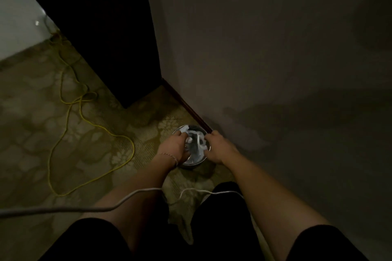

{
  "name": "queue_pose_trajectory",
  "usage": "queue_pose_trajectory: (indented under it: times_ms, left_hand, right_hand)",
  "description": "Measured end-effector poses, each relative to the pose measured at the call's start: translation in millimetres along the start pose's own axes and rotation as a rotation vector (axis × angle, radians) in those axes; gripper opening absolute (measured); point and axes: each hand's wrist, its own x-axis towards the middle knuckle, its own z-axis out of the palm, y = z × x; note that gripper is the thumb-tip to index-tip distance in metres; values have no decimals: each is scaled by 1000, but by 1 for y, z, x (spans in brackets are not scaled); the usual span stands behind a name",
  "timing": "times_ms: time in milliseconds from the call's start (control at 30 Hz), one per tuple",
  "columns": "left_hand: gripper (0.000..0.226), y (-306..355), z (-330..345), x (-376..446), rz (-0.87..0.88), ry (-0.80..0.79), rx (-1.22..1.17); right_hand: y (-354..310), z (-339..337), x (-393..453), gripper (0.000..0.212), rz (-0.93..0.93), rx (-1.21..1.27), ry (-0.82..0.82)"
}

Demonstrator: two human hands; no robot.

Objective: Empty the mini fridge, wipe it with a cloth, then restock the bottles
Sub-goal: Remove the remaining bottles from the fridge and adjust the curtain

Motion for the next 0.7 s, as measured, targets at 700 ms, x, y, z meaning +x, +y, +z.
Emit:
queue_pose_trajectory:
  times_ms: [700]
  left_hand:
    - [56, 256, -137, -279, 746, -135, 300]
  right_hand:
    - [-12, -64, -456, 52, 549, 288, 454]
